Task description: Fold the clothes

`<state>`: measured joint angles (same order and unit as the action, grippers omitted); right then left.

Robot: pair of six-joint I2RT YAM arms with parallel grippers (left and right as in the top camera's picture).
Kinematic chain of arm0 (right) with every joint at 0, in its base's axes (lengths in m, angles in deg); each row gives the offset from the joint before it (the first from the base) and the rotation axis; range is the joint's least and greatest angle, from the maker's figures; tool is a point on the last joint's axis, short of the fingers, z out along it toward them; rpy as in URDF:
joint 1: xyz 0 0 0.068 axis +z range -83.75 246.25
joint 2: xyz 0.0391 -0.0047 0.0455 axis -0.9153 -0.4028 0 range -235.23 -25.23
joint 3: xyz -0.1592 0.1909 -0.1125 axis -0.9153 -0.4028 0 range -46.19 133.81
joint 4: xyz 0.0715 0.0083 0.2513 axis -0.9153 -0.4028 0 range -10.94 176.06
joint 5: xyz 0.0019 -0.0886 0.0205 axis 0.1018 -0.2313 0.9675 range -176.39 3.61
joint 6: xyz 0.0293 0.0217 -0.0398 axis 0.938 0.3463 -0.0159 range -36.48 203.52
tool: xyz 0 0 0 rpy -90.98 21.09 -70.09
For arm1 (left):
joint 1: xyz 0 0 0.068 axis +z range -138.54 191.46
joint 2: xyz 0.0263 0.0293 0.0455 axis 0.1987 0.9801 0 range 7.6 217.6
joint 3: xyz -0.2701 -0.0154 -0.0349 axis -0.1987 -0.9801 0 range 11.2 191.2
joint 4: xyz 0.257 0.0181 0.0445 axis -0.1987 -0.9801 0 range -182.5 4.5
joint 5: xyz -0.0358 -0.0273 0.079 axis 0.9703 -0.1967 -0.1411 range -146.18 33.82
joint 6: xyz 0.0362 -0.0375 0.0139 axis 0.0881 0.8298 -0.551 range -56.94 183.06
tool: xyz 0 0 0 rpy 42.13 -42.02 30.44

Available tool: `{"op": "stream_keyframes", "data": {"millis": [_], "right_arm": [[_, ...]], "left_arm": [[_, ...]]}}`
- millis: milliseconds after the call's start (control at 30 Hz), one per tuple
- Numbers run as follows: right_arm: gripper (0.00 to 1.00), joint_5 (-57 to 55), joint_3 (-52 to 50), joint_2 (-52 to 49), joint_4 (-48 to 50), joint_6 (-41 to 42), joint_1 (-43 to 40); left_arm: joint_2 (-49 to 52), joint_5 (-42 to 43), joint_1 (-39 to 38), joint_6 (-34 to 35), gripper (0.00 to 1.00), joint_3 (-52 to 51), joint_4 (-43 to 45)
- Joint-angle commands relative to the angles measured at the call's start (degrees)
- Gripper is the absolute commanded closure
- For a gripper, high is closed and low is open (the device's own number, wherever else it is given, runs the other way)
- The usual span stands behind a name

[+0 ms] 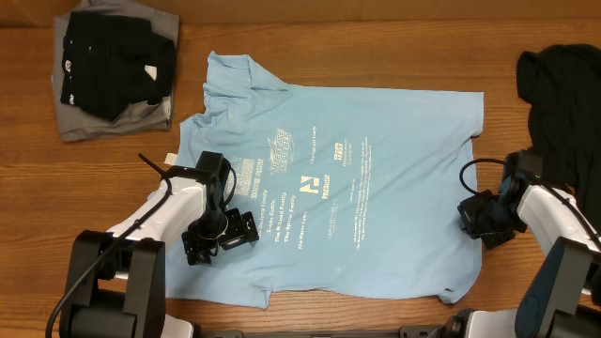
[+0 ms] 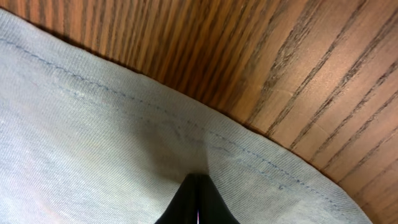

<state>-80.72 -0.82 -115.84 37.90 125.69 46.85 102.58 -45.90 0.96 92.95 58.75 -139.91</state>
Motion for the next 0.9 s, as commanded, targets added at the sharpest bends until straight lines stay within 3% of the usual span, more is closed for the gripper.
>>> {"op": "stream_keyframes", "data": {"millis": [0,267,767,867], "right_arm": [[0.96,0.3,-0.4,-0.2,-0.1,-1.5,-0.1],[0.96,0.1,-2.0,-3.1,1.1,-1.6,-1.5],[0.96,-3.7,1.6,-5.5,-1.8,-1.7,-15.1],[0.96,-3.5,4.2,-5.5,-3.4,-2.2,-16.0]], "left_arm": [[0.5,-0.8,-0.3,-0.1,0.0,-0.2,0.9],[0.5,-0.4,-0.3,-0.1,0.0,-0.2,0.3],[0.5,-0.1,-0.3,-1.8,0.0,-0.2,0.2],[0.5,0.0,-0.3,-4.8,0.0,0.1,0.1]]}}
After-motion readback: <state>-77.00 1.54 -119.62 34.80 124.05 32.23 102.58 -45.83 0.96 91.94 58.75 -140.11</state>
